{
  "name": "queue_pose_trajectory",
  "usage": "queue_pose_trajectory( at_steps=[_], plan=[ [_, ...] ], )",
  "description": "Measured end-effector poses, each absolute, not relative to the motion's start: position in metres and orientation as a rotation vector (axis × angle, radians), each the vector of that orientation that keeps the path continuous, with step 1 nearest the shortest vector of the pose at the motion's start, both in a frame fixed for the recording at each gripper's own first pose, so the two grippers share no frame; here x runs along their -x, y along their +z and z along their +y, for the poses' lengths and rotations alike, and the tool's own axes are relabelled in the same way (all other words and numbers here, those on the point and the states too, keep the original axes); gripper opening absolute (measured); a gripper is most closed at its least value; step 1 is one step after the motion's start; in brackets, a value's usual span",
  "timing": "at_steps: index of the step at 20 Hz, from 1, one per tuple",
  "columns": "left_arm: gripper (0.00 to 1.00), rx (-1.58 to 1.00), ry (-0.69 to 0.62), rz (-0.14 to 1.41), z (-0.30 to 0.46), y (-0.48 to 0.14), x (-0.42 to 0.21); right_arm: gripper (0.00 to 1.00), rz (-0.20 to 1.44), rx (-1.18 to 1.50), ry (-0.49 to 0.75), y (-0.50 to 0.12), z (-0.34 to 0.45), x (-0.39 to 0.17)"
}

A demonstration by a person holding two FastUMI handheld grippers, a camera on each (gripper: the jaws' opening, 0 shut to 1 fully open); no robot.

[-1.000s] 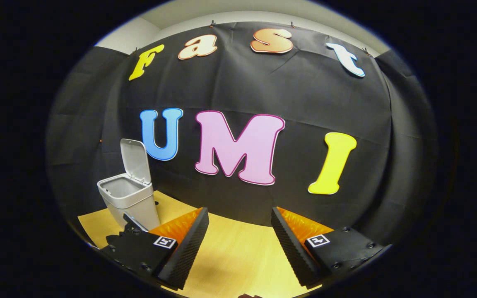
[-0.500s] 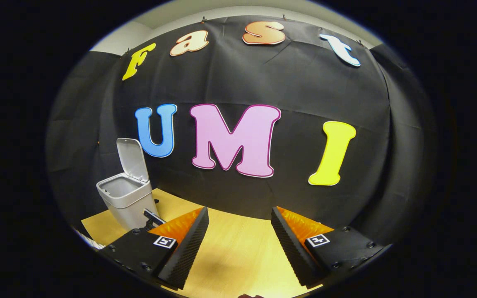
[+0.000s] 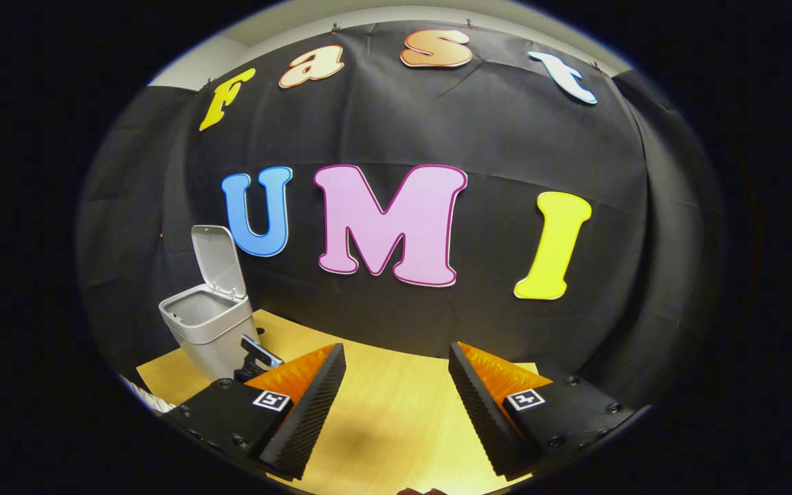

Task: Press the lid of the desktop garbage bin to open it, pick up the crumpled paper on the desktop and throw it into the bin, then pick up the pop can on the desktop and drop it into the bin, and finally close the garbage bin lid.

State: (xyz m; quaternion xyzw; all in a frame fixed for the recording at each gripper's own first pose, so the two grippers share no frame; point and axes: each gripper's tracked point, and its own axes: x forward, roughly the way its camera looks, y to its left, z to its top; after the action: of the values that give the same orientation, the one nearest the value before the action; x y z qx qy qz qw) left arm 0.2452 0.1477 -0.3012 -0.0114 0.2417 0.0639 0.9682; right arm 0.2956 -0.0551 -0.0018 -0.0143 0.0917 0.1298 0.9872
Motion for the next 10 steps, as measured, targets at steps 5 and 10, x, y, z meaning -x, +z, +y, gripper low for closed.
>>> queue_pose_trajectory(
  at_steps=[5, 10],
  plan=[
    [0.86, 0.001, 0.116, 0.287, 0.150, -0.154, -0.219, 0.97, 0.149, 0.000, 0.220, -0.003, -0.059, -0.298],
    [0.85, -0.046, 0.217, 0.148, 0.217, -0.020, -0.187, 0.97, 0.132, -0.033, 0.245, -0.003, -0.040, -0.291]
  ],
)
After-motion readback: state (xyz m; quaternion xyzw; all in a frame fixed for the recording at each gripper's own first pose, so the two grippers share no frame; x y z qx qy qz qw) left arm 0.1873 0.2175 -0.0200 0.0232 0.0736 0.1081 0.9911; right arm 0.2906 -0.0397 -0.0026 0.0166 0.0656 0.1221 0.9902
